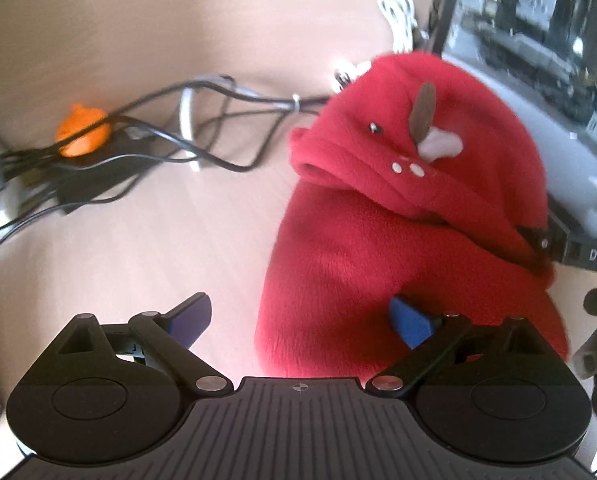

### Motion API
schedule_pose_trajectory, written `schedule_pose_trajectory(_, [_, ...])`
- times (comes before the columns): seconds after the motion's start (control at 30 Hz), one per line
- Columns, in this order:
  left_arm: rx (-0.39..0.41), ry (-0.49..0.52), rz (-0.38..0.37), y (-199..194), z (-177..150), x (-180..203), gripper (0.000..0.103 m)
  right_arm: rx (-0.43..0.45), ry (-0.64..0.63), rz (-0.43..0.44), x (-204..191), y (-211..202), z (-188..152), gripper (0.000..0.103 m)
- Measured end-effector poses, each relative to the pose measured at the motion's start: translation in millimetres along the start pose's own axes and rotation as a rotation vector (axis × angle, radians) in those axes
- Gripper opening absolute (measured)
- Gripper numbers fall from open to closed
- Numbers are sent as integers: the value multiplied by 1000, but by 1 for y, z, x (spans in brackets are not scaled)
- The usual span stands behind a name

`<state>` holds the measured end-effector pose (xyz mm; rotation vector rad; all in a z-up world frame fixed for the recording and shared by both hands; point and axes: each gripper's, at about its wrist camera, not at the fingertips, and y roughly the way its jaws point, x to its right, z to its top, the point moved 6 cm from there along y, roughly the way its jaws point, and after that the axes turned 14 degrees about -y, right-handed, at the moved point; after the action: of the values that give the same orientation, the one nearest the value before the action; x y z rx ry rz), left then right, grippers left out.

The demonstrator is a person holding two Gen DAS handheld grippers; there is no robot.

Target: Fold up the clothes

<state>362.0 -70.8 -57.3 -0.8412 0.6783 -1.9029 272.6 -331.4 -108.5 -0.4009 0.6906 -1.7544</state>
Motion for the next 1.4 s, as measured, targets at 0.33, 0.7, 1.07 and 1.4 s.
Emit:
schedule_pose_trajectory(0.33, [137,75,-69,-88,-77,-22,103,72,-35,-128,-87,-113,-73,103])
schedule_pose_trajectory(0.7, [130,189,-72,-129,-126,-50,103,59,-23,-310,-133,-180,-149,103])
schedule_pose_trajectory(1.07, [152,144,-138,-149,-125,-54,103,59,-51,-341,-148,-203,-147,103])
schedule_pose_trajectory(1.4, [174,161,-131,-159,-120,-58,103,75,-65,-324,-156,-202,-134,103])
